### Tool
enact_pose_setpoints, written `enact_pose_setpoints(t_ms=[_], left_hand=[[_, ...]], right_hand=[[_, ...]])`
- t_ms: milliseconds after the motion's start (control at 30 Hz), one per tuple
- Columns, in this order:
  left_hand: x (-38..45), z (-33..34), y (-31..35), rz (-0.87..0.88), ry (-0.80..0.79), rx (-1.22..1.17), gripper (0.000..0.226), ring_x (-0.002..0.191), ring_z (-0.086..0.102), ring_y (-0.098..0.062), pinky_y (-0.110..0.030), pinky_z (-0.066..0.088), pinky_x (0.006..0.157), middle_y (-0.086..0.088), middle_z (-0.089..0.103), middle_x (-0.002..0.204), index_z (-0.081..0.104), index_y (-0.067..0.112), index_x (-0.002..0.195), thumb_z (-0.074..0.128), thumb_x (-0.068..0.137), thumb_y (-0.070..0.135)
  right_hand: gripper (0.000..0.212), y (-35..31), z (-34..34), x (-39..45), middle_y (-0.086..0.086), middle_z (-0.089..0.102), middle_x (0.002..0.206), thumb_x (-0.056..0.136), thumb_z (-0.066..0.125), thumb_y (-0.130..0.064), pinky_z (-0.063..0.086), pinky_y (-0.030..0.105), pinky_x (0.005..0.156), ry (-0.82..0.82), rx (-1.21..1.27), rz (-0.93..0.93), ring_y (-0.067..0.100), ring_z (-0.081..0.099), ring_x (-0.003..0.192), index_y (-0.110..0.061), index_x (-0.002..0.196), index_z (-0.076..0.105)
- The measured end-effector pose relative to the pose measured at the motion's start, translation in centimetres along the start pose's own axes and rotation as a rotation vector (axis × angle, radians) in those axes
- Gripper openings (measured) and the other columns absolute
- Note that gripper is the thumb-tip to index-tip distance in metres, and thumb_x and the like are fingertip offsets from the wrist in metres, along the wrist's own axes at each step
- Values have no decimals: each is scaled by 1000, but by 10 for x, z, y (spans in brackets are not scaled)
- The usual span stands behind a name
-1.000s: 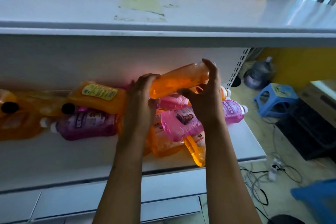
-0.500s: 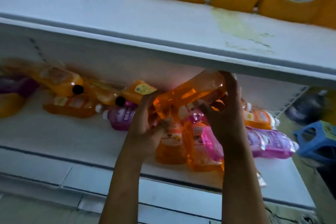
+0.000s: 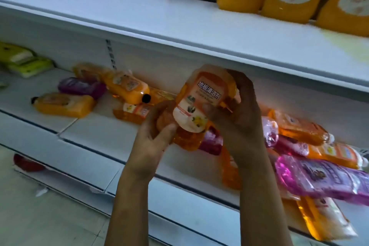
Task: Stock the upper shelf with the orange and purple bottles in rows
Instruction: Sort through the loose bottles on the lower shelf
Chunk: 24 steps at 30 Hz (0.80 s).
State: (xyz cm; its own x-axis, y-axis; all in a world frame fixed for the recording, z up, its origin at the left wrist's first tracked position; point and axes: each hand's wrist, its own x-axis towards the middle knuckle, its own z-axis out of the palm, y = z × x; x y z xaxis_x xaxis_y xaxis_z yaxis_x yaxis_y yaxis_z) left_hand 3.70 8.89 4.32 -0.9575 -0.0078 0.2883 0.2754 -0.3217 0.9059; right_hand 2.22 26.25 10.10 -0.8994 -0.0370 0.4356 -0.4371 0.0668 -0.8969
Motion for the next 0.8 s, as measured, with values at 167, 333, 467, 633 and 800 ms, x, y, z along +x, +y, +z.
enact_pose_setpoints(t_ms=[167, 333, 467, 633, 800], left_hand=[[-3, -52, 39, 66, -31, 151, 70, 122, 62, -18, -25, 54, 87, 3, 63, 134, 50, 48, 138, 81, 74, 44], [-17, -123, 81, 51, -9, 273, 80, 121, 62, -14, -25, 56, 83, 14, 62, 131, 47, 56, 135, 85, 65, 54], [-36, -175, 106, 84, 106, 300, 79, 121, 62, -15, -25, 57, 82, 11, 61, 132, 45, 50, 140, 82, 70, 52], [-60, -229, 128, 133, 262, 319, 73, 121, 62, -16, -27, 57, 84, 10, 61, 133, 44, 49, 140, 78, 75, 47], [-80, -284, 145, 158, 421, 324, 75, 118, 64, -15, -25, 57, 81, 10, 64, 130, 47, 52, 137, 81, 70, 57]], right_hand=[[63, -20, 58, 8, -14, 61, 129, 79, 81, -21, 60, 26, 83, -56, -9, -6, 0, 64, 112, -37, 133, 51], [64, -38, 139, 9, -24, 62, 124, 74, 79, -38, 58, 20, 70, -133, 64, -8, 3, 67, 105, -53, 128, 49], [64, -47, 208, 2, -19, 59, 129, 78, 79, -28, 61, 30, 79, -182, 166, -59, 8, 65, 114, -43, 133, 50], [61, -55, 287, -3, -8, 56, 136, 84, 76, -16, 61, 30, 80, -261, 316, -44, 12, 64, 116, -36, 136, 52], [61, -55, 359, 1, -14, 56, 133, 87, 75, -17, 61, 29, 79, -437, 312, -38, 7, 64, 114, -43, 136, 49]])
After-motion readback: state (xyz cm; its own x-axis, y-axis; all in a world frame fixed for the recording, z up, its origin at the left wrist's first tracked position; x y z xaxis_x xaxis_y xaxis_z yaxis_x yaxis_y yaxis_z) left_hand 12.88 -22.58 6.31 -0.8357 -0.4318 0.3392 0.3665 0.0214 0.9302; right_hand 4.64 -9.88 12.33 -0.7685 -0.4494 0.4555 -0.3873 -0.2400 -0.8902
